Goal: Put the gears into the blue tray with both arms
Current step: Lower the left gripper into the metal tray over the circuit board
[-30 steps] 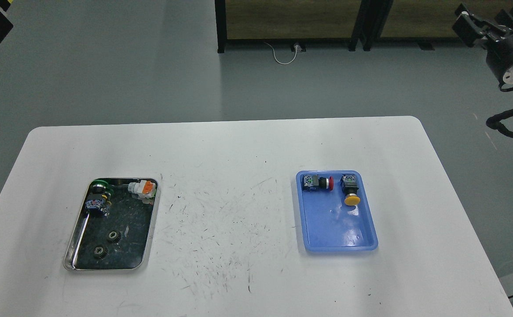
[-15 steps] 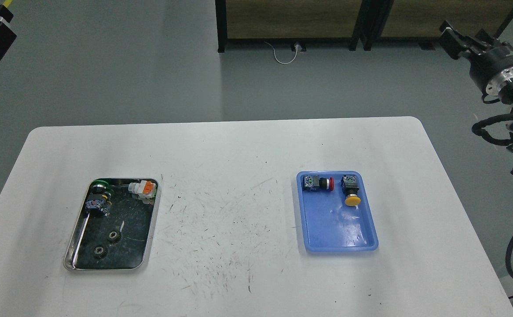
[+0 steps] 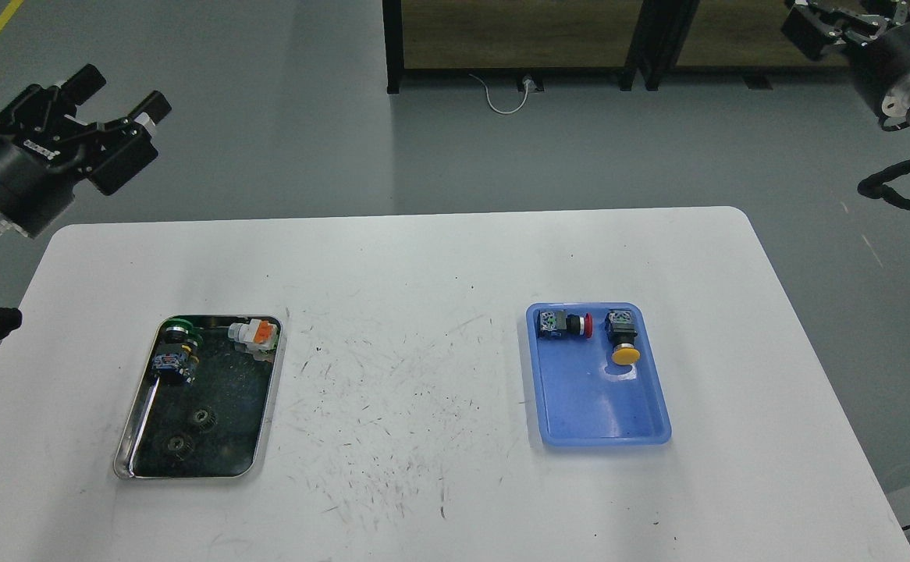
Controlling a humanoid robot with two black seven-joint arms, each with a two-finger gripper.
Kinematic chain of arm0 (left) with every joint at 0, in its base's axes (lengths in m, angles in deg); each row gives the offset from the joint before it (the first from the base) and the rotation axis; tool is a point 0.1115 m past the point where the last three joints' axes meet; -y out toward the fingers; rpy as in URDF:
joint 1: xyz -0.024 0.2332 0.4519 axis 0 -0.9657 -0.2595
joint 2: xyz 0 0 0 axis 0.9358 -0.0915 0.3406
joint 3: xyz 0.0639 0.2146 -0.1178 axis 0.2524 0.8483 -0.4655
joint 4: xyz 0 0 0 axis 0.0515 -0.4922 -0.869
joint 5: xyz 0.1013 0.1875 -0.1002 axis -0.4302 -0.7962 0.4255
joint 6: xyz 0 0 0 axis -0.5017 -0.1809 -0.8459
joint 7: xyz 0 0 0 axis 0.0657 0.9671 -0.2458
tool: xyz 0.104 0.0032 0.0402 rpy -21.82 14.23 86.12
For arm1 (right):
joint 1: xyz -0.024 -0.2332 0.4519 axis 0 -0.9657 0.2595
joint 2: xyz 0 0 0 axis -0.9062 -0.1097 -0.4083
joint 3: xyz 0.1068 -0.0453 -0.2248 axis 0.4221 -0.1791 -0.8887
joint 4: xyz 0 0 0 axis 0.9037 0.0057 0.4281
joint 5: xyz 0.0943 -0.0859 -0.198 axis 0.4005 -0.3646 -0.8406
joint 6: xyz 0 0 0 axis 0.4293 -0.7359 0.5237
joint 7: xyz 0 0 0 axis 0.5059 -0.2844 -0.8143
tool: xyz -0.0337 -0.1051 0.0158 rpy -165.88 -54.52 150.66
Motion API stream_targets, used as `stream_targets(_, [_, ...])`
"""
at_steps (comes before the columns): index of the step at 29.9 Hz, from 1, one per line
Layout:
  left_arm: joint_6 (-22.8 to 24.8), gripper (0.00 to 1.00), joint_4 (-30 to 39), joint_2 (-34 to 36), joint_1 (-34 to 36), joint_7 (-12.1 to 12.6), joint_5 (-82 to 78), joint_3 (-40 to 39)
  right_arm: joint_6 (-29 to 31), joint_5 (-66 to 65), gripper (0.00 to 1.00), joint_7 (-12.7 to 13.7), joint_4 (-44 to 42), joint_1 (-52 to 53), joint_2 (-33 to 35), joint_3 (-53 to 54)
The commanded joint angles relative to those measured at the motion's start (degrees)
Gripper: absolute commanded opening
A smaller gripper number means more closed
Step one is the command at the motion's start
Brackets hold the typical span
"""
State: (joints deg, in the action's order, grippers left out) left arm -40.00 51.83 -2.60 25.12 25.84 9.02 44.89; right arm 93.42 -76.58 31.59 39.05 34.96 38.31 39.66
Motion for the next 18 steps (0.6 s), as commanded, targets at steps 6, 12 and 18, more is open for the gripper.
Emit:
stream_targets(6, [0.2,0.98,8.5,0.1,-1.0,-0.4,-9.0,9.1,-0.4,-0.9,1.00,0.3,-1.9,1.1,0.1,-2.1])
stream_targets(12, [0.7,0.98,12.4,1.4,-5.5,-0.6,-11.6,10.8,-0.6,-0.9,1.00,0.6,-3.6,1.2,0.1,-2.1])
stream_targets(18, [2.4,0.98,13.8,2.6,-9.6,-2.6,-14.0,12.3,-1.1,-0.9,1.00,0.5,-4.0,1.1,-0.3,-2.2])
